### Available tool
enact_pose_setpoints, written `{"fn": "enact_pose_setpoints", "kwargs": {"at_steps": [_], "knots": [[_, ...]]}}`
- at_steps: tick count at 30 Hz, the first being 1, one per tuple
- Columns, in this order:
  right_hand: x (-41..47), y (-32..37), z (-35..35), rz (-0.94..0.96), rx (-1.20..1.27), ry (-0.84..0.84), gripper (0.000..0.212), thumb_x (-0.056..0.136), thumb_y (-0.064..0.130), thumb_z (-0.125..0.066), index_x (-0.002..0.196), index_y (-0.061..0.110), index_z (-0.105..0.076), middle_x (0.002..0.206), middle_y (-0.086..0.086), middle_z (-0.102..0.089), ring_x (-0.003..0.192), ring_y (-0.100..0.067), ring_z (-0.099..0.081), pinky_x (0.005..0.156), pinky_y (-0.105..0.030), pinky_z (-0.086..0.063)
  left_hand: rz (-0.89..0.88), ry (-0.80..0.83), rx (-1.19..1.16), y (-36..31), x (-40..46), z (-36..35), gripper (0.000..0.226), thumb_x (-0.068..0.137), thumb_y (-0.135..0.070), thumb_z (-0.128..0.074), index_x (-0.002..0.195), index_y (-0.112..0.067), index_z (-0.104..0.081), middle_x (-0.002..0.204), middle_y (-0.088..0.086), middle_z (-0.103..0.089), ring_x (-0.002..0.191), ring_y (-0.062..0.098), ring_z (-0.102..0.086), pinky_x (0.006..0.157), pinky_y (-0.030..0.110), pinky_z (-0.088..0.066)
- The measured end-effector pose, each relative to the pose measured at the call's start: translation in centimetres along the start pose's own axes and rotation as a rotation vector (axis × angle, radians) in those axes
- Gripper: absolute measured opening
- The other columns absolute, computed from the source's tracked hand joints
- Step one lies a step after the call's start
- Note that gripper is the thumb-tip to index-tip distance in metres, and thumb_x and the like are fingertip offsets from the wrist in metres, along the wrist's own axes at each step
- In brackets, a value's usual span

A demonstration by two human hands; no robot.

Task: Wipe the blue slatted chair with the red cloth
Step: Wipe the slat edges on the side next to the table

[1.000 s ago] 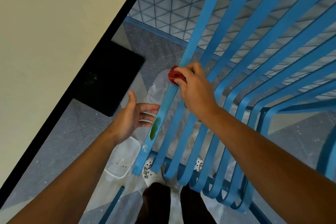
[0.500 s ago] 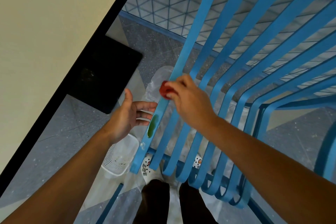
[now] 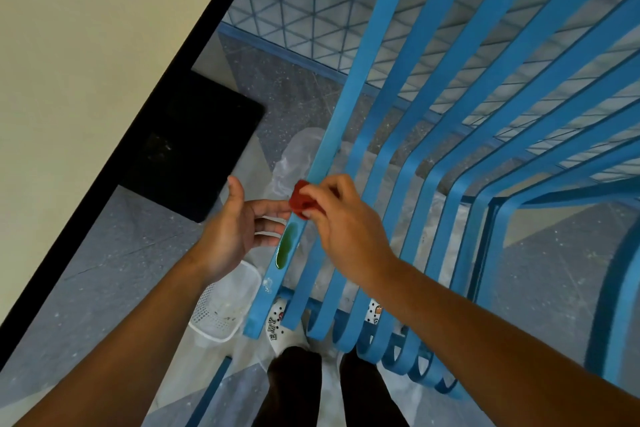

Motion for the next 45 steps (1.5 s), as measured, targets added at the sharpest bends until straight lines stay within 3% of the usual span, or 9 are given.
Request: {"fn": "enact_pose_setpoints", "kwargs": {"at_steps": [4,9,19,24,28,33,38,42,45], "knots": [[0.6,0.1,0.2,0.075,-0.04,0.064,0.028,0.094,0.027,-0.069,0.121,0.018,-0.066,0.112,-0.004,-0.057,0.077,-0.019,-0.065,0.062,-0.018,-0.053,-0.009,0.023,0.035,-0.4,-0.1,0.0,0.114,0.066,-0.093,-0.014,0.123,-0.01,-0.07,0.118,0.011,-0.072,0.096,0.023,-0.064,0.082,0.032,-0.052],[4.0,-1.9,2.3,0.021,-0.05,-0.023,0.025,0.097,0.028,-0.065,0.121,0.021,-0.067,0.115,-0.003,-0.056,0.086,-0.024,-0.066,0.066,-0.036,-0.059,-0.012,0.042,0.094,-0.7,0.2,0.0,0.108,0.076,-0.079,-0.005,0.127,-0.006,-0.066,0.121,0.018,-0.069,0.098,0.025,-0.066,0.077,0.026,-0.057],[4.2,-2.4,1.6,0.051,-0.045,-0.047,0.032,0.1,0.034,-0.058,0.13,0.021,-0.062,0.121,-0.003,-0.052,0.094,-0.026,-0.062,0.076,-0.042,-0.056,-0.121,0.106,0.085,-0.4,2.2,-0.6,0.109,0.076,-0.077,-0.004,0.133,-0.001,-0.057,0.112,0.021,-0.061,0.091,0.031,-0.058,0.073,0.03,-0.053],[2.2,-1.4,0.2,0.158,-0.05,0.003,0.032,0.101,0.041,-0.054,0.129,0.027,-0.06,0.117,0.004,-0.049,0.093,-0.018,-0.059,0.073,-0.038,-0.054,-0.174,0.14,0.014,-0.3,2.7,-0.5,0.1,0.075,-0.078,-0.003,0.113,-0.01,-0.066,0.101,0.012,-0.064,0.075,0.019,-0.06,0.059,0.024,-0.053],[1.8,-1.1,-0.3,0.231,-0.057,0.046,0.034,0.101,0.045,-0.051,0.131,0.03,-0.058,0.115,0.007,-0.047,0.095,-0.014,-0.056,0.079,-0.039,-0.052,-0.304,0.152,0.121,0.1,2.7,-0.2,0.102,0.08,-0.077,0.005,0.107,-0.013,-0.07,0.109,0.017,-0.067,0.093,0.035,-0.057,0.077,0.037,-0.049],[3.6,-1.7,1.2,0.333,-0.107,0.086,0.032,0.1,0.047,-0.053,0.127,0.033,-0.061,0.108,0.009,-0.049,0.097,-0.011,-0.051,0.085,-0.032,-0.044,-0.424,0.152,0.176,0.4,2.6,0.2,0.108,0.077,-0.088,-0.006,0.122,-0.012,-0.069,0.128,0.032,-0.059,0.112,0.046,-0.05,0.092,0.053,-0.037],[3.7,-2.1,1.3,0.382,-0.163,-0.018,0.034,0.101,0.047,-0.053,0.128,0.03,-0.062,0.107,0.007,-0.049,0.096,-0.012,-0.048,0.084,-0.028,-0.035,-0.562,0.105,0.364,0.4,1.9,0.0,0.101,0.069,-0.096,-0.027,0.125,-0.023,-0.07,0.126,0.019,-0.067,0.112,0.046,-0.059,0.091,0.05,-0.046],[2.2,-2.3,0.9,0.383,-0.169,-0.11,0.033,0.1,0.046,-0.054,0.124,0.026,-0.065,0.106,0.002,-0.052,0.096,-0.014,-0.051,0.084,-0.029,-0.037,-0.623,0.026,0.436,0.4,1.1,-0.3,0.102,0.084,-0.078,0.0,0.129,-0.017,-0.067,0.127,0.021,-0.066,0.119,0.051,-0.058,0.106,0.067,-0.042],[0.6,-1.2,0.4,0.346,-0.18,-0.14,0.031,0.1,0.045,-0.055,0.121,0.025,-0.064,0.102,0.005,-0.049,0.095,-0.014,-0.049,0.082,-0.029,-0.034,-0.642,-0.034,0.486,0.7,-0.3,-0.4,0.097,0.091,-0.068,0.008,0.126,-0.021,-0.07,0.124,0.013,-0.069,0.112,0.043,-0.064,0.1,0.055,-0.051]]}}
Point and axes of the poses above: each hand's wrist, its own x-axis towards the middle knuckle, its own z-axis out of the back of the hand, y = z × x, the point moved 7 cm from there along x, towards the middle knuckle
